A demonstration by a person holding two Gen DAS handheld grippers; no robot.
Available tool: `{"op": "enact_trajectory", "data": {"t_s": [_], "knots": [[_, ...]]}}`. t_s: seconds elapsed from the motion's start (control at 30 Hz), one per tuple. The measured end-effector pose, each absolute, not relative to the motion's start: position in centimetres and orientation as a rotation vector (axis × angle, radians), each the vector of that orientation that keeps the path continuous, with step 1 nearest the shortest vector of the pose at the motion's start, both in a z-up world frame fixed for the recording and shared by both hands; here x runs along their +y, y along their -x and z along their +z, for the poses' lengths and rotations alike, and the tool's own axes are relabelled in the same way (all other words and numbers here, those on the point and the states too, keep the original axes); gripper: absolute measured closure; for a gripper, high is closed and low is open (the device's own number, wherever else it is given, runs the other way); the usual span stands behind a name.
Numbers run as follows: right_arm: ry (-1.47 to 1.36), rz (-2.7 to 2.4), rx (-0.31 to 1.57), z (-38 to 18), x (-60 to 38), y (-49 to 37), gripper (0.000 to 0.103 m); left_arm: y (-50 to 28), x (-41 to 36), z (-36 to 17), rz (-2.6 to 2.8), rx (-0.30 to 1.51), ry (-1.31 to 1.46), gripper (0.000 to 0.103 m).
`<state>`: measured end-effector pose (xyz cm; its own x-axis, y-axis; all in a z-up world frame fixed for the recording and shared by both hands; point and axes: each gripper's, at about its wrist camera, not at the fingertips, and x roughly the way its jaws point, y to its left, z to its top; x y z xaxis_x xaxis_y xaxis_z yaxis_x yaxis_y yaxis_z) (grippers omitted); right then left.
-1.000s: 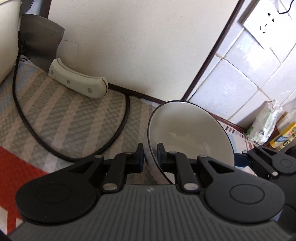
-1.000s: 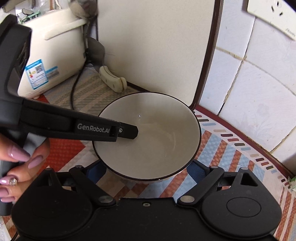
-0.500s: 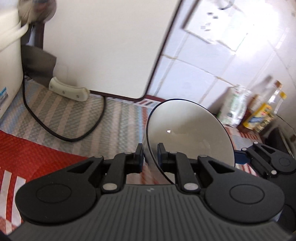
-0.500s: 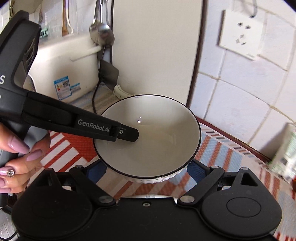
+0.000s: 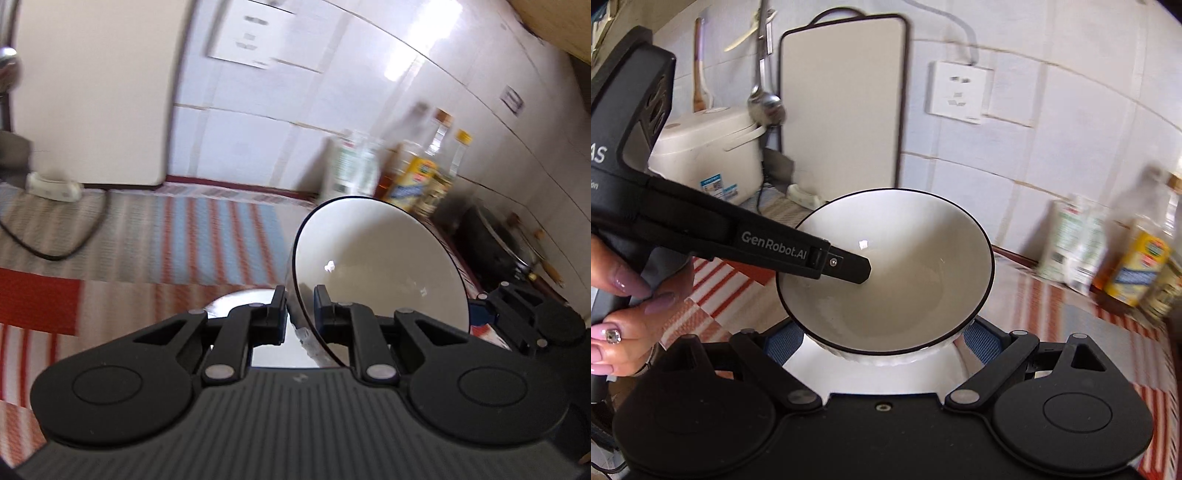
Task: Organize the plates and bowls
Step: 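Carry the third bowl with the left gripper and lower it onto the bowl stack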
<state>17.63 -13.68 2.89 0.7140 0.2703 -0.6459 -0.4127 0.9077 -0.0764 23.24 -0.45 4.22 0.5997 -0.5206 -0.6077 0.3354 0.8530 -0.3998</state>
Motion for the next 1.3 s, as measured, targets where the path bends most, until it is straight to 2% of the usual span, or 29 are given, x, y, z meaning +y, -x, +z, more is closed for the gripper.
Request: {"op": "enact_trajectory", "data": {"t_s": [0.23, 0.6, 0.97, 1.3], "knots": [[0.179, 0.293, 0.670, 2.9, -20.3, -13.9, 0.007, -21.9, -6.9, 4.3, -0.601, 0.821, 0.229, 0.090], [0.091, 0.209, 0.689, 1.0, -27.6, -12.6, 0.007, -22.2, -14.7, 2.8, -0.661, 0.895, 0.189, 0.090], [0.026, 0.236, 0.733, -1.8, -31.0, -13.8, 0.007, -23.0, -17.4, 0.5, -0.637, 0.929, 0.175, 0.090], [0.115, 0.199, 0.693, -2.7, -30.4, -13.6, 0.006, -23.5, -17.9, -0.5, -0.608, 0.952, 0.171, 0.088]]}}
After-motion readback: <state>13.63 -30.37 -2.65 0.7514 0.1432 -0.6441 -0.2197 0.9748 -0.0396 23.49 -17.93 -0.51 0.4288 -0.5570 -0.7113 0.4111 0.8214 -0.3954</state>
